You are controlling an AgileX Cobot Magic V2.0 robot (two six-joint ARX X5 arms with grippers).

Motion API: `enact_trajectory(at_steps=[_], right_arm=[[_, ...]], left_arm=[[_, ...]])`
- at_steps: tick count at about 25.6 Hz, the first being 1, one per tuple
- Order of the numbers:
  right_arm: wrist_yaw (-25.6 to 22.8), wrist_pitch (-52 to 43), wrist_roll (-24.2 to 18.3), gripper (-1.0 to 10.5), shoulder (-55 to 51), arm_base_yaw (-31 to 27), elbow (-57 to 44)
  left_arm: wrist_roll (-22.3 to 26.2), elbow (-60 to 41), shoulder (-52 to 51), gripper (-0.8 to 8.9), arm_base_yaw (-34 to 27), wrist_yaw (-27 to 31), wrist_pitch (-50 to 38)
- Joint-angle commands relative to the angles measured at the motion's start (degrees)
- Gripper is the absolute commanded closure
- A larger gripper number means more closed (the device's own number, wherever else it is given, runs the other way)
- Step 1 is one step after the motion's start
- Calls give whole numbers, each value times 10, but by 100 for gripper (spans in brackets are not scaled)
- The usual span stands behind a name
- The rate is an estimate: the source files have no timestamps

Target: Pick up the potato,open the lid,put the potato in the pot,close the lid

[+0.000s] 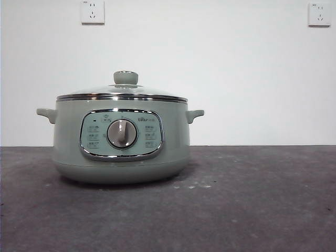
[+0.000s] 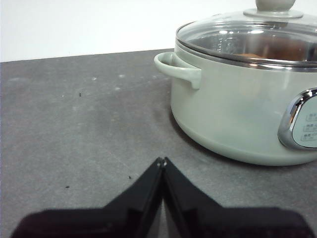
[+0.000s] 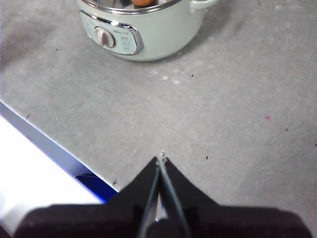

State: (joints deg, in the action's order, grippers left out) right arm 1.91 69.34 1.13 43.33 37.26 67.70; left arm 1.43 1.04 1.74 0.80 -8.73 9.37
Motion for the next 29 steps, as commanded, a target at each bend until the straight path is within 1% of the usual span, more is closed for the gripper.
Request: enact_trajectory(at_steps=[1, 6, 9, 11, 13, 18, 21, 23, 24, 26, 29], right_arm=[[0, -3, 6, 946, 0, 1, -5], [-1, -3, 6, 946, 0, 1, -5], [-6, -2, 6, 946, -4, 17, -5], [-30, -1, 5, 946, -8, 17, -5], [-57, 9, -12, 946, -8, 17, -4], [-80, 43, -15, 946, -3, 17, -4], [-104, 58, -16, 946, -5, 17, -4], [-125, 54, -41, 946, -15, 16, -4], [-133, 47, -46, 946, -22, 15, -4], [-139, -2, -48, 946, -48, -1, -9], [-120, -126, -43, 946, -105, -48, -40]], left_arm=[[-3, -6, 3, 817, -2, -3, -4], [-3, -6, 11, 817, -2, -3, -4], [-3, -6, 16, 817, -2, -2, -4], [-3, -6, 18, 817, -2, -3, -4], [-3, -6, 21, 817, -2, -2, -4], [-3, -6, 22, 817, -2, -3, -4], [-3, -6, 23, 817, -2, -2, -4], [-3, -6, 23, 817, -2, -2, -4], [-3, -6, 23, 817, -2, -2, -4], [-3, -6, 23, 817, -2, -2, -4], [-3, -6, 24, 817, -2, -3, -4]])
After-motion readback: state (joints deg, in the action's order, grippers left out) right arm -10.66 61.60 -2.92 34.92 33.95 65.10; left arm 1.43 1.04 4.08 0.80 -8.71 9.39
